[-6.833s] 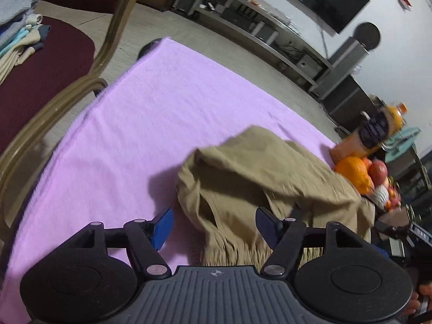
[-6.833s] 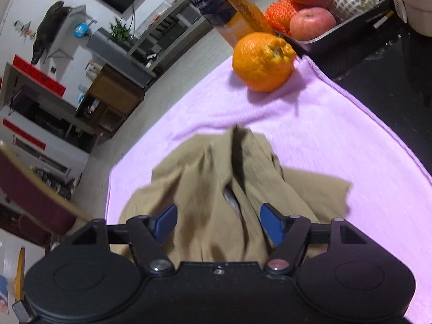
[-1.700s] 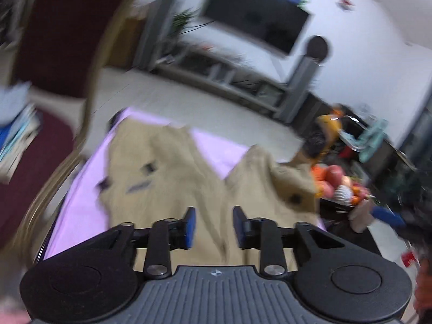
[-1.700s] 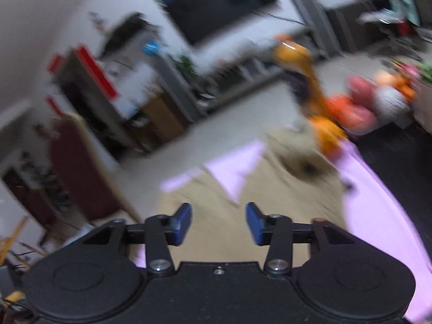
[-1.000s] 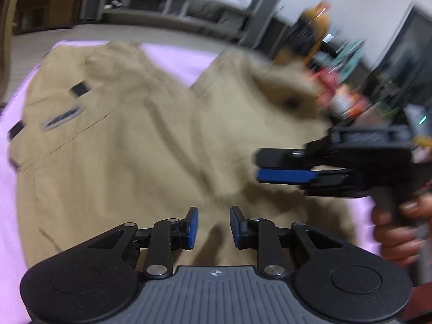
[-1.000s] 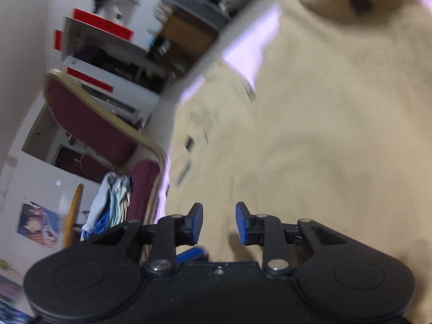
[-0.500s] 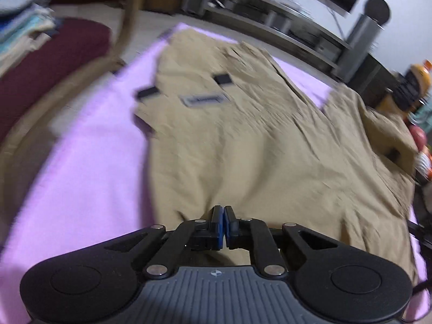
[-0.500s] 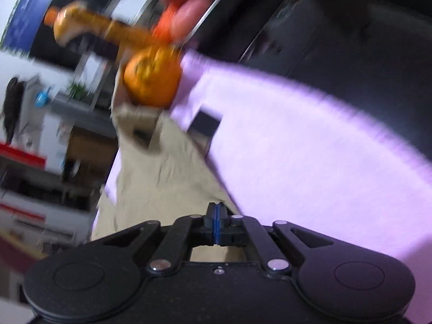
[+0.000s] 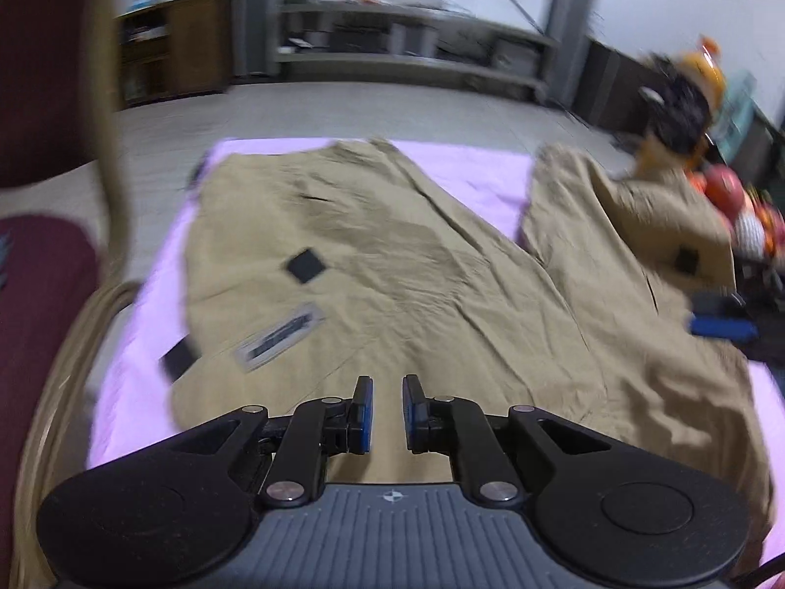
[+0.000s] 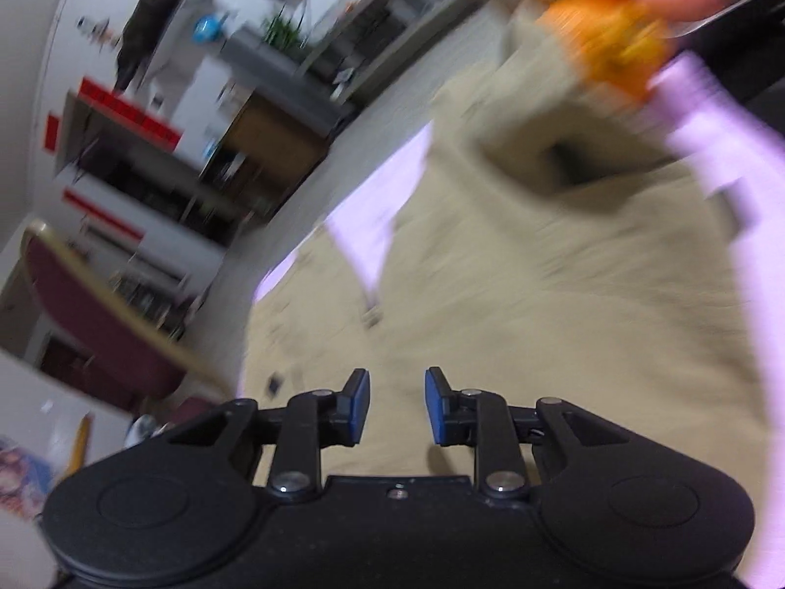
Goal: Fold clothes
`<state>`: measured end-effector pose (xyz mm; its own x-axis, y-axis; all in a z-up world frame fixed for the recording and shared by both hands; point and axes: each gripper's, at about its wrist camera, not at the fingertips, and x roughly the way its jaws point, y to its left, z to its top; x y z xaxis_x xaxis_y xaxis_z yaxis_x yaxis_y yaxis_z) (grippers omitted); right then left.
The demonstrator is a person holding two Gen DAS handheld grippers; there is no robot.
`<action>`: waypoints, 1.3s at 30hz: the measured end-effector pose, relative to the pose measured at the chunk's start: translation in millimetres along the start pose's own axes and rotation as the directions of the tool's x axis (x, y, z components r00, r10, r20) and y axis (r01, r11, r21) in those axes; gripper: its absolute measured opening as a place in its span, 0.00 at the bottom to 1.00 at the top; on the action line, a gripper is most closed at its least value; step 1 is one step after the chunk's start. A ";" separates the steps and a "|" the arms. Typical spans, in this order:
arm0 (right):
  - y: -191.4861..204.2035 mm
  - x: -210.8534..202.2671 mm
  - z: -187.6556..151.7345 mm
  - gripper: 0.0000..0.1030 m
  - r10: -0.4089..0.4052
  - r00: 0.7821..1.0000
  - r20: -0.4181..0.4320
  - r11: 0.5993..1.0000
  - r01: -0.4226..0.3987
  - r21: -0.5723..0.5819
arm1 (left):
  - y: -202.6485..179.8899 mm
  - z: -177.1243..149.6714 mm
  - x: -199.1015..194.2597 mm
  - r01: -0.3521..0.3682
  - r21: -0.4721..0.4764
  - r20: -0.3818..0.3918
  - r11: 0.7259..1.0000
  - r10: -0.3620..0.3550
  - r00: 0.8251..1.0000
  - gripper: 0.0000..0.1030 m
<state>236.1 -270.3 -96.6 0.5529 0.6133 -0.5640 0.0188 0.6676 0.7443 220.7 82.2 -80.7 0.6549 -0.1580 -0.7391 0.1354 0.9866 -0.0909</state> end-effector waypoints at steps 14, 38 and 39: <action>-68.1 63.9 50.2 0.02 0.001 0.999 0.038 0.991 -0.006 0.137 | 46.0 10.3 63.1 -0.156 -0.219 0.031 0.963 0.167 0.986 0.12; -81.9 -9.8 36.0 0.05 -0.227 0.960 0.164 0.957 0.188 0.223 | 101.9 13.6 33.1 -0.500 -0.273 -0.028 0.822 0.513 0.858 0.10; -81.6 -24.3 34.5 0.10 -0.261 0.947 0.189 0.948 0.215 0.232 | 103.4 13.5 22.2 -0.480 -0.290 -0.023 0.828 0.496 0.868 0.10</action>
